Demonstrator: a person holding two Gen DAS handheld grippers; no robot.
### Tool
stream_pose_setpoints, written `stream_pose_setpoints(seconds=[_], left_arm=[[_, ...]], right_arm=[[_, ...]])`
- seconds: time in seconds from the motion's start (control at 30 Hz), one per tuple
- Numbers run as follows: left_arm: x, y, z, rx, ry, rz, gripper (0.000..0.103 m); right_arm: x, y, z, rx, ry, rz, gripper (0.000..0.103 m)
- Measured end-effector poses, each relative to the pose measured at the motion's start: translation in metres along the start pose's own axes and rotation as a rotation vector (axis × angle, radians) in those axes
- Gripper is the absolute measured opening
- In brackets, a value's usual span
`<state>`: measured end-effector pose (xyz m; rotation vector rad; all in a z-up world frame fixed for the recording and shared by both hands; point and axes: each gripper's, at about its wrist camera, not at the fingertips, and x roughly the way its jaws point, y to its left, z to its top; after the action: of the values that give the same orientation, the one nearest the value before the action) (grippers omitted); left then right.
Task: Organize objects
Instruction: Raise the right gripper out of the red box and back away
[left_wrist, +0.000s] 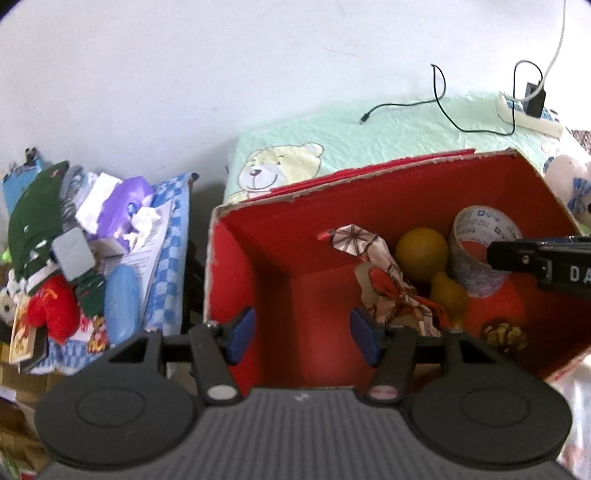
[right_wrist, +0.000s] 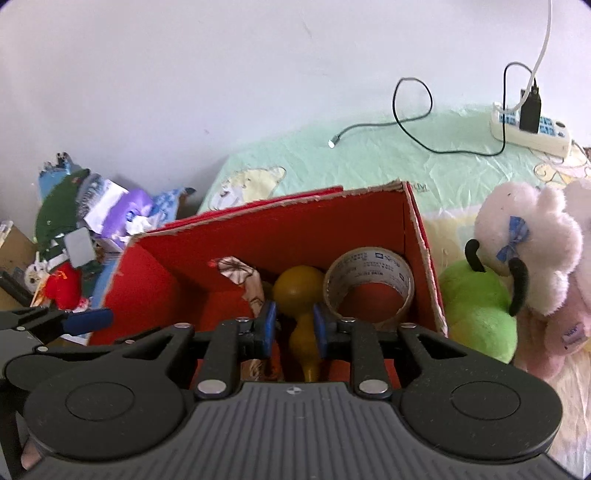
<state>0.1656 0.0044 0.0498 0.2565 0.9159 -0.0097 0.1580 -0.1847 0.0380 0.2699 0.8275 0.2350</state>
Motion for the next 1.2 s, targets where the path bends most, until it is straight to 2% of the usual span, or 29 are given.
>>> stream_pose_setpoints(seconds=[0.43,0.6,0.97,1.2], left_arm=[[-0.049,-0.001,-0.03,-0.096,-0.021,0.057,0.064],[-0.062,-0.005,-0.041,-0.116,-0.023,0.085,0.064],[-0.07,-0.009,-0.069,-0.194,0.027,0.141,0.065],[-0.064,-0.011,-0.089,-0.22,0.08,0.156,0.069]], right_arm=[[-0.049,-0.001,-0.023,-0.022,-0.066,0.105,0.028],[-0.062,-0.002,-0.033,-0.028,-0.056,0.15,0.03],[-0.065,0.002,-0.06,-0.06,0.045,0.275,0.03],[-0.054,-0.002,-0.076,-0.057,0.142,0.298,0.03]])
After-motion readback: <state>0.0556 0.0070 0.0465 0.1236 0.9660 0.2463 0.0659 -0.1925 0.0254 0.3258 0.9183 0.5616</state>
